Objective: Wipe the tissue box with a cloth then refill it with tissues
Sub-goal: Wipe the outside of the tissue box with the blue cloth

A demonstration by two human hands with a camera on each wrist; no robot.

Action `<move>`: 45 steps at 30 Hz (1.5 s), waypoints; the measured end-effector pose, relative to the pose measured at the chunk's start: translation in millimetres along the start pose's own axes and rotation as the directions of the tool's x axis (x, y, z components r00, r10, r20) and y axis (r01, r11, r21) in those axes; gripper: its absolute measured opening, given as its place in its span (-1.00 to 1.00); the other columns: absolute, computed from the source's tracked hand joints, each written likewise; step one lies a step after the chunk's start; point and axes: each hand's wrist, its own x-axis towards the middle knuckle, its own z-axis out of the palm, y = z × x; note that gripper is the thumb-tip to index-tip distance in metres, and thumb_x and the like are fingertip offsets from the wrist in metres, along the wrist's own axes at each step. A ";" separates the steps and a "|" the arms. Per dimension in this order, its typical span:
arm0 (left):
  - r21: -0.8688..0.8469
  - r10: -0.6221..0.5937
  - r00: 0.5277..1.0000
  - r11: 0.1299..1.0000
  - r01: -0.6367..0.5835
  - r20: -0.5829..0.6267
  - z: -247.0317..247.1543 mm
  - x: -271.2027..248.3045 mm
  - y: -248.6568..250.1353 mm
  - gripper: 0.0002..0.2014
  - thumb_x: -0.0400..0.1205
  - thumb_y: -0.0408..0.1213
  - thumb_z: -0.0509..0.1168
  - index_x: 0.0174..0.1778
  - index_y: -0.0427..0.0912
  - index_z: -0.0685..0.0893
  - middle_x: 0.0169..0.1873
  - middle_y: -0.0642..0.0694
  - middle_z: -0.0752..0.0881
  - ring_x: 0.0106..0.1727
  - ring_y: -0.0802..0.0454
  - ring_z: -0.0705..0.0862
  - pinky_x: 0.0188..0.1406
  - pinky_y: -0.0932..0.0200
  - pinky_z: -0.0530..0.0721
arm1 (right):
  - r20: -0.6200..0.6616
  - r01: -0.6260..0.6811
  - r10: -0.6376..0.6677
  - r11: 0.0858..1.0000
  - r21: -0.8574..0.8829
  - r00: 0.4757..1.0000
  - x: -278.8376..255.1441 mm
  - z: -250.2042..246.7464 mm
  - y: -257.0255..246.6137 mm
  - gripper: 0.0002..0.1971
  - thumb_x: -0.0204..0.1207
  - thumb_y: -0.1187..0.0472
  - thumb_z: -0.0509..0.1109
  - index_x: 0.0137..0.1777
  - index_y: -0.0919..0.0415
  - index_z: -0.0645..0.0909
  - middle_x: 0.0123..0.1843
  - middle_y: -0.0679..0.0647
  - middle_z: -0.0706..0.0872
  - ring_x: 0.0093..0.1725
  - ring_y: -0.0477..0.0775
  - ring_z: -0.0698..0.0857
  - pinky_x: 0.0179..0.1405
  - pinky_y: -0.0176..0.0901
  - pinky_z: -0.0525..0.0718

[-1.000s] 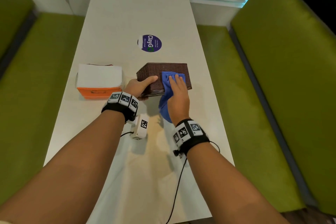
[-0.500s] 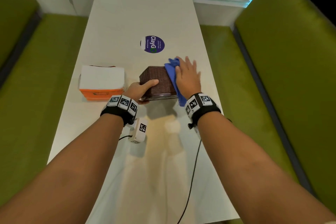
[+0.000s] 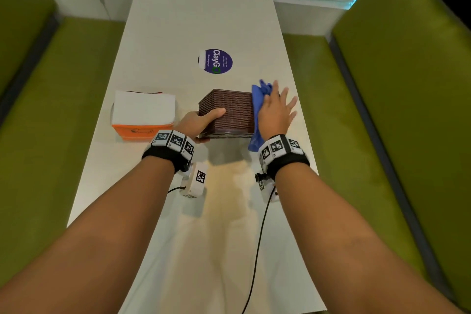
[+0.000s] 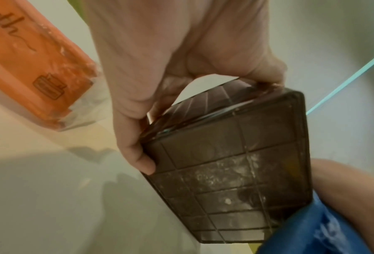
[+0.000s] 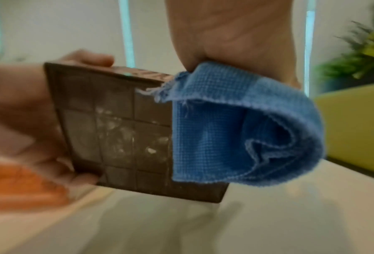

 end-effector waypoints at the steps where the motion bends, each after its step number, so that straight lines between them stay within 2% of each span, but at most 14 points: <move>1: 0.010 0.005 1.000 1.000 -0.005 -0.001 0.2 0.6 1.4 -0.51 0.50 0.12 0.40 0.16 -0.20 0.60 0.08 -0.15 0.71 0.08 -0.06 0.66 0.10 -0.03 0.71 | -0.005 -0.010 0.010 1.000 0.009 1.000 1.8 2.0 -0.4 -0.50 0.73 0.15 -0.08 0.67 0.06 0.05 0.70 0.19 0.11 0.68 0.35 0.00 0.61 0.32 0.10; 5: 0.037 -0.001 1.000 0.999 0.001 -0.009 0.7 4.9 5.1 -0.48 0.44 0.18 0.42 0.05 -0.21 0.63 0.07 -0.21 0.72 0.11 -0.12 0.69 0.09 -0.06 0.74 | 0.052 0.327 -0.335 0.937 0.124 0.941 -23.4 15.7 -33.9 -0.41 0.62 0.21 -0.28 0.66 0.23 0.08 0.70 0.26 0.11 0.69 0.32 0.03 0.69 0.13 -0.03; 8: 0.022 -0.018 1.000 1.000 0.019 -0.005 0.8 4.2 2.8 -0.54 0.46 0.14 0.42 -0.03 -0.22 0.62 0.04 -0.22 0.70 0.08 -0.12 0.67 0.11 -0.07 0.73 | 0.134 0.455 -0.469 0.882 0.123 0.873 -29.1 9.6 -40.7 -0.49 0.69 0.24 -0.04 0.65 0.06 0.12 0.69 0.16 0.15 0.70 0.26 -0.01 0.67 0.21 0.01; 12: -0.029 -0.035 0.999 0.999 0.035 0.007 -1.3 3.1 -3.3 -0.55 0.50 0.11 0.39 0.02 -0.23 0.60 -0.02 -0.17 0.70 -0.03 -0.04 0.66 0.05 -0.03 0.72 | 0.098 0.213 -0.212 0.977 -0.003 0.972 -3.4 0.8 -14.5 -0.50 0.72 0.15 -0.05 0.65 -0.06 0.07 0.71 0.05 0.10 0.70 0.27 -0.10 0.63 0.37 -0.04; 15: -0.035 -0.032 0.999 0.999 0.032 0.005 0.4 1.5 -1.8 -0.52 0.49 0.14 0.39 0.05 -0.22 0.59 -0.09 -0.11 0.69 -0.08 0.01 0.65 0.01 0.01 0.72 | 0.014 -0.011 0.008 0.959 0.284 1.000 0.5 -3.5 -10.8 -0.54 0.68 0.24 0.09 0.58 0.18 0.23 0.64 0.24 0.24 0.67 0.32 0.06 0.62 0.28 0.13; 19: -0.033 -0.017 0.998 0.999 0.016 -0.055 5.2 -0.1 0.7 -0.54 0.45 0.19 0.40 -0.05 -0.18 0.63 -0.13 -0.12 0.72 -0.11 0.00 0.67 -0.09 0.06 0.71 | 0.081 0.244 -0.275 0.932 0.269 0.958 -31.6 -1.4 -38.8 -0.61 0.67 0.31 0.08 0.48 0.37 0.33 0.66 0.35 0.13 0.69 0.33 0.00 0.66 0.18 0.07; 22: -0.056 -0.051 0.997 0.997 0.048 -0.061 4.9 -2.9 -4.7 -0.59 0.47 0.18 0.38 -0.15 -0.14 0.63 -0.19 -0.10 0.72 -0.14 0.01 0.67 -0.05 0.02 0.72 | 0.172 0.410 -0.426 0.904 0.123 0.888 -34.2 3.0 -31.3 -0.51 0.70 0.20 0.01 0.63 0.18 0.17 0.73 0.17 -0.06 0.71 0.22 -0.15 0.64 0.28 -0.10; 24: -0.077 -0.062 0.997 0.995 0.058 -0.053 3.0 -4.3 -9.2 -0.60 0.48 0.17 0.37 -0.14 -0.14 0.63 -0.17 -0.10 0.72 -0.12 0.01 0.68 -0.03 0.01 0.72 | 0.195 0.401 -0.385 0.915 -0.048 0.902 -20.8 2.4 -11.9 -0.48 0.72 0.13 -0.05 0.67 0.04 0.02 0.74 0.07 -0.10 0.71 0.18 -0.18 0.62 0.34 -0.11; 29: -0.051 -0.050 0.997 0.998 0.046 -0.067 3.3 -0.3 -9.2 -0.57 0.46 0.22 0.37 -0.15 -0.13 0.63 -0.18 -0.09 0.72 -0.09 0.00 0.67 0.12 -0.07 0.72 | 0.092 0.006 -0.006 1.000 0.003 0.996 -4.4 -4.8 4.4 -0.49 0.73 0.16 -0.05 0.65 0.24 0.08 0.71 0.10 0.10 0.71 0.18 -0.07 0.65 0.30 0.00; 31: -0.031 -0.046 0.997 0.999 0.044 -0.067 6.1 0.8 -6.7 -0.54 0.45 0.24 0.37 -0.16 -0.14 0.64 -0.17 -0.11 0.73 -0.08 -0.03 0.68 0.14 -0.09 0.72 | 0.074 0.185 -0.183 0.983 -0.013 0.980 -16.4 -0.7 -10.5 -0.48 0.71 0.15 -0.01 0.64 0.26 0.08 0.70 0.14 0.13 0.70 0.19 -0.01 0.65 0.21 0.07; 35: -0.018 -0.060 0.998 0.998 0.060 -0.027 5.5 -1.0 -1.6 -0.54 0.47 0.21 0.36 -0.11 -0.18 0.63 -0.13 -0.16 0.74 -0.04 -0.06 0.69 0.15 -0.09 0.71 | 0.167 0.516 -0.513 0.856 0.023 0.842 -33.6 6.8 -27.3 -0.47 0.72 0.12 -0.02 0.67 0.15 0.04 0.71 0.05 0.09 0.71 0.09 -0.01 0.65 0.13 0.01; 38: -0.063 -0.063 0.998 0.996 0.062 -0.019 4.3 -3.5 -2.4 -0.56 0.49 0.18 0.36 -0.05 -0.17 0.63 -0.11 -0.11 0.73 -0.06 -0.01 0.68 0.13 -0.05 0.70 | 0.170 0.414 -0.406 0.910 -0.008 0.898 -14.7 3.3 -11.0 -0.49 0.72 0.14 -0.04 0.66 0.06 0.07 0.70 0.00 0.13 0.71 0.09 0.02 0.64 0.29 -0.02; 41: -0.073 -0.067 0.998 0.995 0.066 -0.016 1.7 -5.7 -6.0 -0.58 0.48 0.20 0.36 -0.12 -0.14 0.65 -0.12 -0.12 0.75 -0.06 -0.01 0.69 0.13 -0.06 0.72 | 0.167 0.140 -0.177 0.967 0.213 0.970 -0.6 -8.2 3.7 -0.53 0.71 0.22 -0.02 0.62 0.12 0.20 0.62 0.15 0.33 0.61 0.17 0.28 0.57 0.20 0.21; 45: -0.139 -0.084 0.996 0.987 0.081 -0.014 -2.8 -11.8 -12.3 -0.60 0.53 0.18 0.30 -0.16 -0.14 0.64 -0.18 -0.14 0.73 -0.10 -0.05 0.68 0.18 -0.11 0.70 | 0.446 -0.305 0.062 0.811 0.499 0.893 5.7 -20.3 10.3 -0.62 0.73 0.15 -0.01 0.35 0.35 0.48 0.19 0.22 0.60 0.18 0.15 0.57 0.07 -0.11 0.44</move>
